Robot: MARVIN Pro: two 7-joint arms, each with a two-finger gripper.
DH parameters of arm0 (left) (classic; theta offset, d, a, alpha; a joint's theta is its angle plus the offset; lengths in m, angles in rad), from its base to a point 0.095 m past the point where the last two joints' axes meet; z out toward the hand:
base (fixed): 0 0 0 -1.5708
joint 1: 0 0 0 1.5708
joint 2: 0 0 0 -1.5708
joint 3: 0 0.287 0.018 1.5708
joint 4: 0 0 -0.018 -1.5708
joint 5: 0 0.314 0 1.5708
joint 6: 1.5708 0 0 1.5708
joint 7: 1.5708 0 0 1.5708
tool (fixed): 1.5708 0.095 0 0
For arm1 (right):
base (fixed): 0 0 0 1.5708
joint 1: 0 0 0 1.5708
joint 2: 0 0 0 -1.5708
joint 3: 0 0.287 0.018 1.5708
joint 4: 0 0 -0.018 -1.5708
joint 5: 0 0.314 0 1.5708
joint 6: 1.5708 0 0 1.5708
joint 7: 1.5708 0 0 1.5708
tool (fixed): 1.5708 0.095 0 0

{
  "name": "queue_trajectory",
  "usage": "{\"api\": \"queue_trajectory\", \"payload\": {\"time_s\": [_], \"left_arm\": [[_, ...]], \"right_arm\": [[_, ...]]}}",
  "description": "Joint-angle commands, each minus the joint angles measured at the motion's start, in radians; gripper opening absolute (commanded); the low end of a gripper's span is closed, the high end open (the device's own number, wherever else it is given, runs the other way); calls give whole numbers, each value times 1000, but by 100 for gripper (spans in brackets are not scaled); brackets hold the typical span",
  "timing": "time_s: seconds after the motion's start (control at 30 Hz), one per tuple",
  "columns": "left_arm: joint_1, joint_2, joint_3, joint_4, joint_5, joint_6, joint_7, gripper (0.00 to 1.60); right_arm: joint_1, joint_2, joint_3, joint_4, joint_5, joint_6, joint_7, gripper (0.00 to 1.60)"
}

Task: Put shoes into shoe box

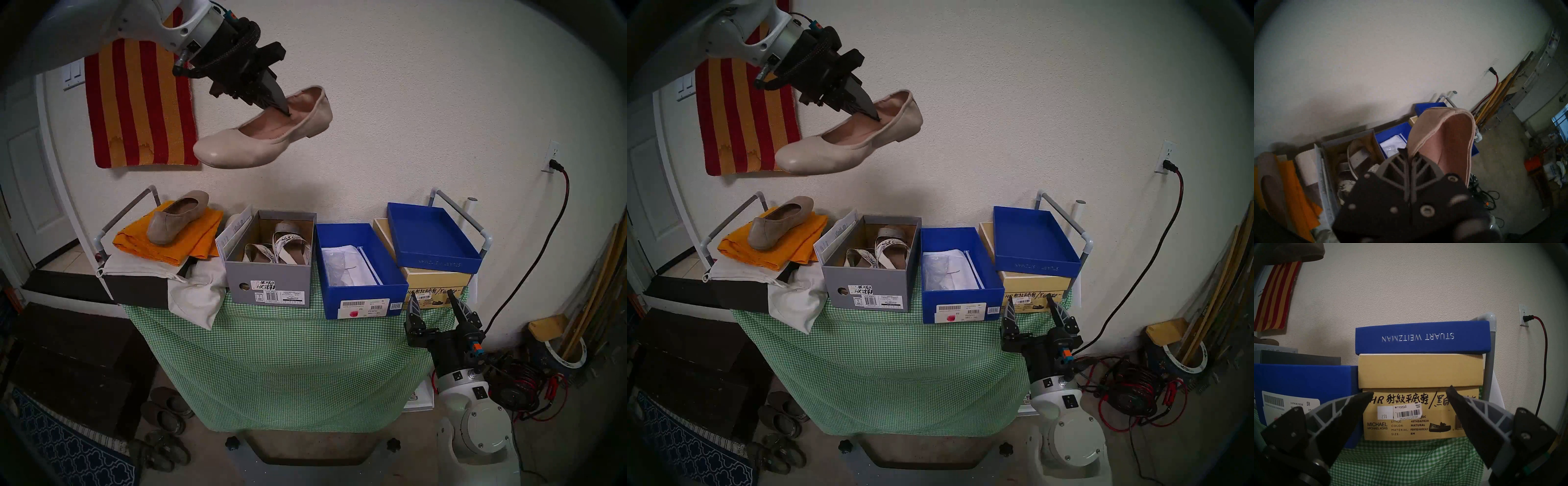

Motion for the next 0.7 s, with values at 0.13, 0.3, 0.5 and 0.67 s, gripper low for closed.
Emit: {"api": "queue_trajectory", "payload": {"time_s": [0.13,0.3,0.5,0.67], "left_arm": [[25,42,13,-133,-158,-191,60,0],[32,27,-3,-216,-158,-280,87,0],[52,2,-14,-282,-158,-385,149,0],[103,-23,-12,-319,-158,-471,190,0]], "right_arm": [[0,0,0,-1,0,0,0,160],[0,0,0,-1,0,0,0,160],[0,0,0,0,0,0,0,160],[0,0,0,0,0,0,0,160]]}}
